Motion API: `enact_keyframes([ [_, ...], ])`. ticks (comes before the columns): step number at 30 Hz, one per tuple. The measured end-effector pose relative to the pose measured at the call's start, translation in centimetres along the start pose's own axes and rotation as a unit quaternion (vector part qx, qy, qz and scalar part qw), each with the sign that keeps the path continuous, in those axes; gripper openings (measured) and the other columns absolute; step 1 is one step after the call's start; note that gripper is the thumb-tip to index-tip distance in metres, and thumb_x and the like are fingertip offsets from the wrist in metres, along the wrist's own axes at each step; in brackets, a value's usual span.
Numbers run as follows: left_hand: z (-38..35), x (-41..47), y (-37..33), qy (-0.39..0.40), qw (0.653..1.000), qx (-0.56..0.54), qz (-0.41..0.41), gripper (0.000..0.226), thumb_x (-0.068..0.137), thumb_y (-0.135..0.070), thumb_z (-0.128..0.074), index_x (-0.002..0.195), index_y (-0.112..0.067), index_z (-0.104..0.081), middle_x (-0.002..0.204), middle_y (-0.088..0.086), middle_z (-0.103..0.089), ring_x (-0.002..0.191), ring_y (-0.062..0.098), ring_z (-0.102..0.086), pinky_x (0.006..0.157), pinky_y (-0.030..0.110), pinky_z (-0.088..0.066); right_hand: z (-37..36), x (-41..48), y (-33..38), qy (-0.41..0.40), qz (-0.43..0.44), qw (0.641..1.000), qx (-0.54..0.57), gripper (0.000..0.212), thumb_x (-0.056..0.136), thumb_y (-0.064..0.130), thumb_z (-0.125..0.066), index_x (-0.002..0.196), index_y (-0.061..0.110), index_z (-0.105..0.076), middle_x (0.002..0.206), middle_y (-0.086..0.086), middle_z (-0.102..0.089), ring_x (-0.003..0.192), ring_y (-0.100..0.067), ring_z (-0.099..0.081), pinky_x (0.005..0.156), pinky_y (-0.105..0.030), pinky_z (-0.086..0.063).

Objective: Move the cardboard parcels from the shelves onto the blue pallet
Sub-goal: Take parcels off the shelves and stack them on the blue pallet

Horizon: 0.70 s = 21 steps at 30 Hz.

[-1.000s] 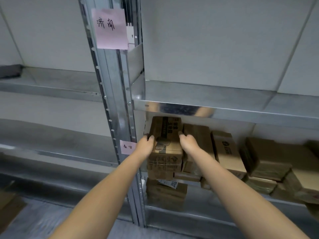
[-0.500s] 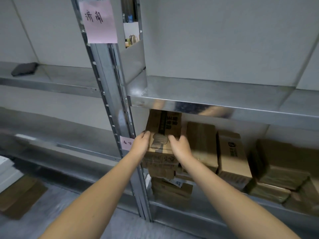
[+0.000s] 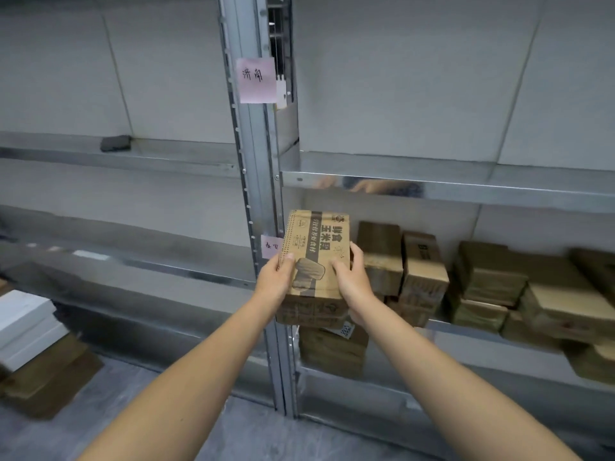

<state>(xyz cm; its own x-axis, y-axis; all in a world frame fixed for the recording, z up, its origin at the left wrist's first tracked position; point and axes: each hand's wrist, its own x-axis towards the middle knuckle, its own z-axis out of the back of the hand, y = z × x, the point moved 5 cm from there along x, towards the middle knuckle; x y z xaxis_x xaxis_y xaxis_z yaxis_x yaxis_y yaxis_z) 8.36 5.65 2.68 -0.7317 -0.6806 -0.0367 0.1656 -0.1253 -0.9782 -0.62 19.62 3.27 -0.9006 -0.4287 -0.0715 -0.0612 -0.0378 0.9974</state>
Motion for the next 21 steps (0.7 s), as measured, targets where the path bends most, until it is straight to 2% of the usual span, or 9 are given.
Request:
enact_keyframes([
  [3,1.4,-4.1,1.3,-0.017,1.0,-0.019,-0.011,0.032,0.103,-0.039,-0.041,0.115,-0.023,-0.065,0.109,0.001,-0.072,0.103,0.02,-0.067,0.095,0.044,-0.054,0.6,-4.8,-0.7,-0.007,-0.013,0.999,0.043,0.041,0.103,0.04,-0.036,0.143,0.04,-0.042,0.141,0.006,-0.053,0.126,-0.017,-0.052,0.105,-0.045,-0.045],
  [5,1.8,-7.0,1.9,-0.015,0.999,-0.032,-0.022,0.031,0.104,-0.038,-0.041,0.113,-0.023,-0.066,0.108,0.001,-0.073,0.102,0.018,-0.067,0.093,0.041,-0.055,1.3,-7.6,-1.2,-0.017,-0.008,0.997,0.078,0.038,0.104,0.04,-0.033,0.139,0.039,-0.05,0.137,0.006,-0.058,0.125,-0.016,-0.054,0.104,-0.045,-0.047],
  [8,1.8,-11.0,1.8,0.007,0.998,-0.058,-0.035,0.03,0.104,-0.037,-0.041,0.115,-0.024,-0.066,0.11,0.0,-0.072,0.104,0.019,-0.067,0.095,0.044,-0.054,2.4,-11.1,-1.7,-0.037,-0.038,0.991,0.121,0.038,0.106,0.036,-0.031,0.135,0.031,-0.055,0.129,0.0,-0.064,0.118,-0.019,-0.06,0.1,-0.046,-0.051],
  [11,1.6,-14.1,0.7,0.027,0.997,-0.057,-0.05,0.03,0.103,-0.039,-0.043,0.115,-0.024,-0.066,0.11,-0.002,-0.073,0.105,0.019,-0.067,0.096,0.045,-0.053,4.3,-14.0,-1.8,-0.066,-0.088,0.987,0.113,0.039,0.103,0.037,-0.04,0.135,0.019,-0.053,0.127,-0.007,-0.064,0.115,-0.025,-0.061,0.1,-0.049,-0.05],
  [13,1.4,-15.5,-0.3,0.032,0.995,-0.074,-0.061,0.03,0.103,-0.039,-0.044,0.116,-0.025,-0.067,0.105,-0.006,-0.074,0.101,0.014,-0.07,0.088,0.035,-0.056,5.6,-15.5,-1.3,-0.051,-0.114,0.989,0.08,0.052,0.097,0.054,-0.044,0.131,0.017,-0.057,0.123,-0.006,-0.067,0.112,-0.024,-0.062,0.096,-0.046,-0.05],
  [15,1.3,-16.6,-1.2,0.033,0.992,-0.097,-0.073,0.026,0.102,-0.04,-0.046,0.111,-0.029,-0.068,0.096,-0.013,-0.075,0.088,0.002,-0.071,0.07,0.019,-0.056,6.4,-16.9,-0.4,0.01,-0.129,0.989,0.072,0.067,0.084,0.074,-0.045,0.121,0.021,-0.064,0.111,-0.003,-0.071,0.102,-0.02,-0.065,0.078,-0.036,-0.054],
  [16,1.2,-17.1,-1.6,0.035,0.991,-0.103,-0.08,0.024,0.102,-0.04,-0.047,0.107,-0.032,-0.069,0.095,-0.014,-0.075,0.083,-0.002,-0.071,0.062,0.013,-0.054,6.7,-17.5,0.1,0.037,-0.131,0.988,0.079,0.073,0.078,0.079,-0.047,0.12,0.021,-0.065,0.11,-0.004,-0.072,0.101,-0.02,-0.065,0.075,-0.035,-0.054],
  [18,1.3,-17.8,-2.5,0.042,0.988,-0.103,-0.104,0.017,0.101,-0.04,-0.049,0.106,-0.041,-0.065,0.101,-0.017,-0.073,0.087,-0.005,-0.07,0.061,0.01,-0.053,7.8,-18.3,0.7,0.046,-0.124,0.988,0.075,0.086,0.068,0.082,-0.056,0.126,0.019,-0.061,0.118,-0.007,-0.069,0.11,-0.025,-0.062,0.092,-0.043,-0.053],
  [21,1.8,-18.8,-3.8,0.036,0.981,-0.103,-0.159,0.032,0.101,-0.032,-0.052,0.131,-0.041,-0.05,0.111,-0.019,-0.067,0.096,0.002,-0.07,0.066,0.016,-0.057,9.1,-19.2,1.1,0.033,-0.12,0.99,0.07,0.111,0.045,0.082,-0.072,0.132,0.017,-0.055,0.127,-0.009,-0.064,0.119,-0.029,-0.057,0.106,-0.051,-0.043],
])
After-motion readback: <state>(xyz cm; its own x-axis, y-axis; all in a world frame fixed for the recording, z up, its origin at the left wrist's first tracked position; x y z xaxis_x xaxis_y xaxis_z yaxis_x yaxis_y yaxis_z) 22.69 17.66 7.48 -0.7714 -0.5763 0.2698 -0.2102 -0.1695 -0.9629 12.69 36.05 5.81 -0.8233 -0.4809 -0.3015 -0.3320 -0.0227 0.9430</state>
